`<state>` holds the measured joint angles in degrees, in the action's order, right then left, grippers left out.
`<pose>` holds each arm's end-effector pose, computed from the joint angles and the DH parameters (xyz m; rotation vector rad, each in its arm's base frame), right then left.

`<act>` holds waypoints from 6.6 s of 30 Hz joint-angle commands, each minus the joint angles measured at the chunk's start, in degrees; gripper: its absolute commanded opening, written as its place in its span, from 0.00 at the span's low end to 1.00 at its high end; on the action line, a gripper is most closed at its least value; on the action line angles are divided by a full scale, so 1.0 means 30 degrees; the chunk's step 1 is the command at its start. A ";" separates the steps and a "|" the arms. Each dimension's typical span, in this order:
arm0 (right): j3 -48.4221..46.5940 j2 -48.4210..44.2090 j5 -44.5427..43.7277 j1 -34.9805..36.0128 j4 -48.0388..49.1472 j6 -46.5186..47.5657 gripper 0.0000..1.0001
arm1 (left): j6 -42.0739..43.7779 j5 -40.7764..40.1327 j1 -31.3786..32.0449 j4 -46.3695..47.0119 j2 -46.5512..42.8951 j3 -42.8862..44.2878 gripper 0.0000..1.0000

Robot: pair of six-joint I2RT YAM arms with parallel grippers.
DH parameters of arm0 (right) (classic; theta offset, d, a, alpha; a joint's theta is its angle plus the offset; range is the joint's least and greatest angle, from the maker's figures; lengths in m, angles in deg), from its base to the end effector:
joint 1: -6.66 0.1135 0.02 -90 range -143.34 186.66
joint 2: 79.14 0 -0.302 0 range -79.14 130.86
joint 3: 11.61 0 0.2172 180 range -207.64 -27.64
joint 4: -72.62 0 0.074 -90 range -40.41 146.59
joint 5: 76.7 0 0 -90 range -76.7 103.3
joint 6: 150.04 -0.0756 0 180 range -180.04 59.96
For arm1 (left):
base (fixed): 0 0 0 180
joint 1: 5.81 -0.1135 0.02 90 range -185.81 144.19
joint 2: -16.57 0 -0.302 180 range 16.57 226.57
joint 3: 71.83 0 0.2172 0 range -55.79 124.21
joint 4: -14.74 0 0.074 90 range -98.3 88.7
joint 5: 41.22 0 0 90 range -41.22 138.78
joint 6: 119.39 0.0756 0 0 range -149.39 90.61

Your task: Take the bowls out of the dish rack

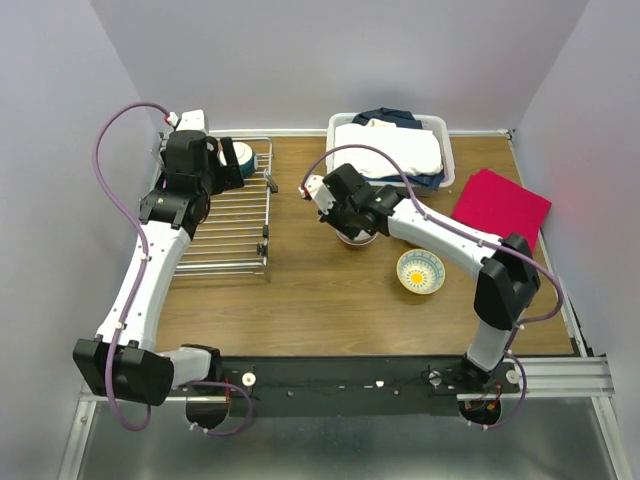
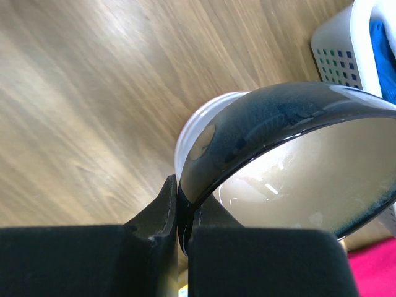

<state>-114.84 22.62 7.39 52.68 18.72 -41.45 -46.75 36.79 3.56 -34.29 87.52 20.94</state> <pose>0.2762 0.2750 0.2965 -1.2887 2.1195 0.0756 0.2538 -0.0260 0.4120 -0.2714 2.0172 -0.0790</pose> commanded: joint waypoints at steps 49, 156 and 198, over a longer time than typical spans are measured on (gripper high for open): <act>0.1846 -0.4968 -0.1251 0.0070 0.0989 -0.3968 0.96 | -0.1854 -0.0114 -0.1330 0.1939 0.4584 0.1113 0.99; 0.6800 -0.7698 -0.0519 0.0041 0.2339 -0.5170 1.00 | 0.7605 -1.0272 0.0980 0.1711 1.5954 0.6764 0.99; 0.7709 -0.7463 0.0212 0.0070 0.3452 -0.5464 1.00 | 0.7870 -1.3232 0.0746 0.1477 1.5987 0.5508 0.60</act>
<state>-91.93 0.80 6.69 52.68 27.13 -57.64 -20.59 -6.09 6.68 -27.69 140.02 37.99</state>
